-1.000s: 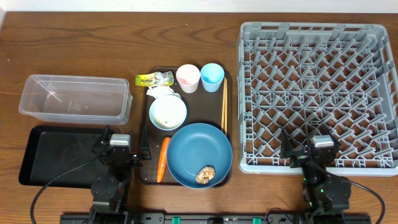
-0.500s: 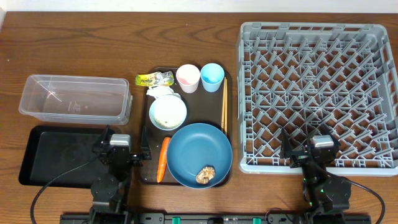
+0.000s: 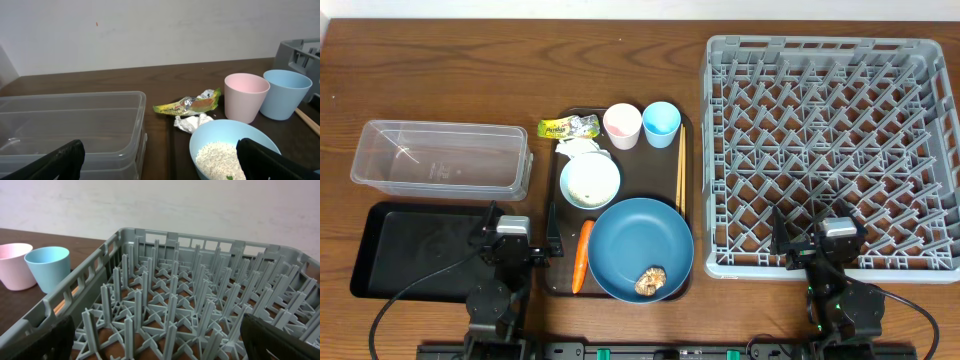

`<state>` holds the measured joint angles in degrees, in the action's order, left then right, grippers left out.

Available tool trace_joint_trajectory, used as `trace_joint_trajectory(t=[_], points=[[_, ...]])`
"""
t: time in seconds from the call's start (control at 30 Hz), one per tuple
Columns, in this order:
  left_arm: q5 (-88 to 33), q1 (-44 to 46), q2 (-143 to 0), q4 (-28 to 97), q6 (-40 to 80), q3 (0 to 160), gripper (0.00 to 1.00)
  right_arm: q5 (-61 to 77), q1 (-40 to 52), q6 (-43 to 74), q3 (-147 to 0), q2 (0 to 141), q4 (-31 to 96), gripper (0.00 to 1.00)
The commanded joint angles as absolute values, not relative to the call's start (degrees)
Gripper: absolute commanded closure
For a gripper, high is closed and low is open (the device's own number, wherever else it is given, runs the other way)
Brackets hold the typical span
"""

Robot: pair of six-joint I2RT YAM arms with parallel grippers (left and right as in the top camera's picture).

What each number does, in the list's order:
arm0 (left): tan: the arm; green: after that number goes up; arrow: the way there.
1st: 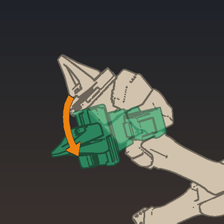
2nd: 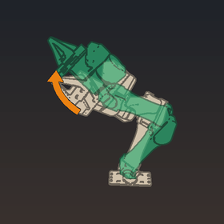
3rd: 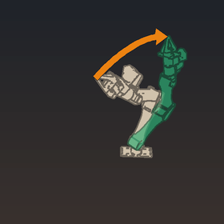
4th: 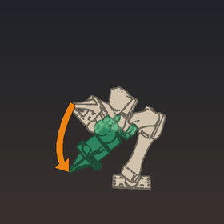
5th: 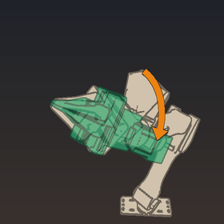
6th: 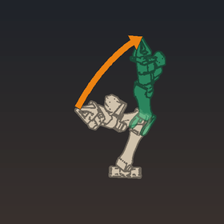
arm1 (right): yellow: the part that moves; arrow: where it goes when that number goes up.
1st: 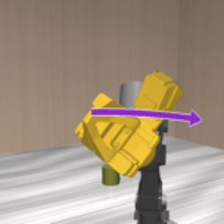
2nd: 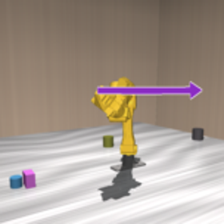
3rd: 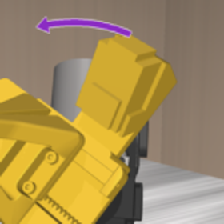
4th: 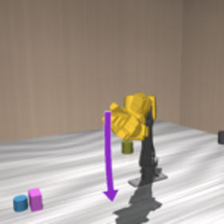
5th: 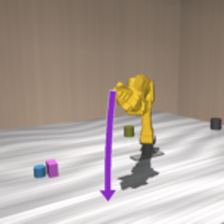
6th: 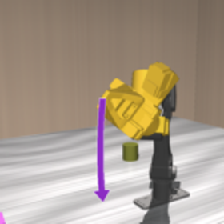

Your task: Sort waste into correct bins and load items into the dishwasher rack

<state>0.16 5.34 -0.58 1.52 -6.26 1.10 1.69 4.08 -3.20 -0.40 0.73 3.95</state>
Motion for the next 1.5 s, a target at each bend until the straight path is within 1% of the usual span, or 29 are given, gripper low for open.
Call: trace_joint_trajectory(t=[0.0, 0.27, 0.37, 0.53, 0.73, 0.8, 0.9, 0.97, 1.1, 1.2, 1.4, 1.47], points=[[1.0, 5.2, -0.3, 4.1, -6.9, 0.2, 0.02, 1.9, 3.6, -3.5, -0.3, 0.7, 4.1, 0.01], [1.0, 5.2, -0.3, 4.1, -6.9, 0.2, 0.02, 1.9, 3.6, -3.5, -0.3, 0.7, 4.1, 0.01], [0.9, 5.2, -0.3, 2.2, -7.7, 0.2, 0.02, 1.9, 3.6, -3.5, -0.3, 0.7, 4.1, 0.01], [-1.1, 5.2, -0.3, 2.9, -7.6, 0.2, 0.02, 1.9, 3.6, -3.4, -0.3, 0.7, 4.1, 0.01], [-8.7, 5.2, -0.3, 2.9, -1.7, 1.0, 0.02, 5.2, 3.6, 2.8, -0.3, 0.7, 3.5, 0.01], [-9.1, 5.2, -0.3, 2.2, 1.5, 2.5, 0.02, 5.3, 3.6, 5.5, -0.3, 0.7, 0.1, 0.01], [-9.7, 5.2, -0.5, 2.8, 1.8, 6.7, 0.02, 8.8, 3.6, 7.3, -1.1, 0.7, -7.8, 0.01], [-9.6, 5.1, -2.2, 4.7, 1.8, 11.0, 0.02, 9.3, 3.6, 8.3, -4.2, 1.2, -7.7, 0.01], [-9.7, 5.1, -11.5, 12.6, 3.2, 22.2, 0.02, 9.7, 3.6, 10.3, -15.0, 6.9, 2.5, 0.01], [-10.1, 5.2, -22.4, 20.9, 4.1, 32.9, 0.02, 10.9, 3.6, 11.1, -25.9, 16.1, 12.9, 0.01], [-13.0, 5.2, -48.4, 43.2, 4.4, 59.8, 0.02, 15.0, 3.6, 11.1, -50.5, 41.8, 32.1, 0.01], [-14.6, 5.2, -54.7, 48.4, 4.4, 66.8, 0.02, 17.3, 3.6, 11.1, -57.8, 49.4, 37.5, 0.01]])
